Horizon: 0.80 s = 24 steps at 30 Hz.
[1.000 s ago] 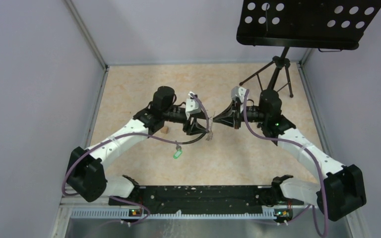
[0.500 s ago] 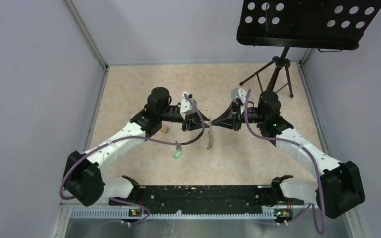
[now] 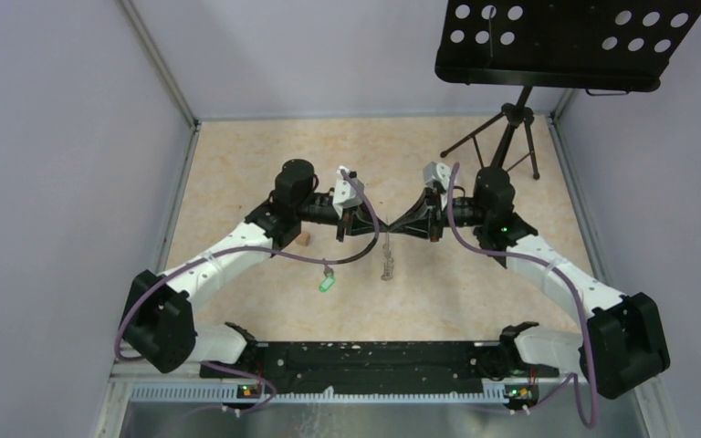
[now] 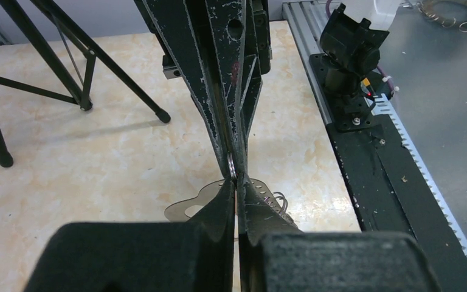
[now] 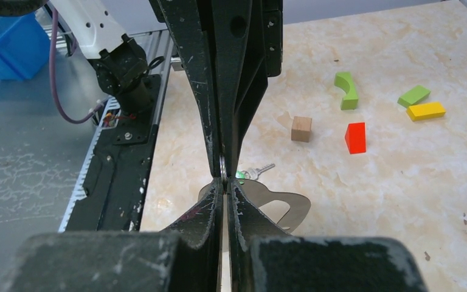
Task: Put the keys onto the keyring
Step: Adjust the keyring.
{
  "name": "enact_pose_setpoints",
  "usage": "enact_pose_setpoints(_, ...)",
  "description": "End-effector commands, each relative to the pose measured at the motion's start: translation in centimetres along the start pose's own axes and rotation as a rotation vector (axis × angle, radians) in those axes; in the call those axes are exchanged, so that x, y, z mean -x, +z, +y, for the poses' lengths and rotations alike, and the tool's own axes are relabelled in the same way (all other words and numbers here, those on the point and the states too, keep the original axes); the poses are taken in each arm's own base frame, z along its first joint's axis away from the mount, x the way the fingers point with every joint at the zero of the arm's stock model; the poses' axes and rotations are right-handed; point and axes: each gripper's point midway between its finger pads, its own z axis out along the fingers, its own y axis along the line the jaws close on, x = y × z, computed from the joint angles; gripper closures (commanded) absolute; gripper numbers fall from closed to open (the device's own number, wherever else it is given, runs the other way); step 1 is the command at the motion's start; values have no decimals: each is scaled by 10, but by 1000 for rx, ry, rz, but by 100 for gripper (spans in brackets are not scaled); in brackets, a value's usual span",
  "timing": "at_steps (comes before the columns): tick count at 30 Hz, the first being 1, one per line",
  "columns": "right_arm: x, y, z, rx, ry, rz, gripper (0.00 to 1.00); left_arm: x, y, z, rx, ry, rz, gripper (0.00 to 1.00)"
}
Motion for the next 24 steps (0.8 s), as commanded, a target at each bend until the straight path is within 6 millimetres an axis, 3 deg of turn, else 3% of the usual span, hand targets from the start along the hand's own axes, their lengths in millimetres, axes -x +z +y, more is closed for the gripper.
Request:
enact_pose_setpoints(1, 5, 3, 3, 34, -55, -7, 100, 14, 2, 2, -30, 78, -38, 100)
enact_pose_setpoints(3, 1, 2, -2, 13, -63, 14, 98, 15, 1, 2, -30, 107, -37, 100)
enact_pose_setpoints(6, -2, -4, -16, -67, -102, 71, 85, 11, -3, 6, 15, 198, 5, 100)
enact_pose_setpoints(12, 8, -24, -32, -173, -143, 67, 64, -9, -17, 5, 95, 485, 117, 100)
enact_pose_setpoints(17, 7, -29, -35, -181, -138, 73, 57, -29, -24, -9, 105, 716, 162, 100)
enact_pose_setpoints(24, -9, -27, -37, -151, -94, 116, 45, -50, -25, -16, 145, 915, 266, 100)
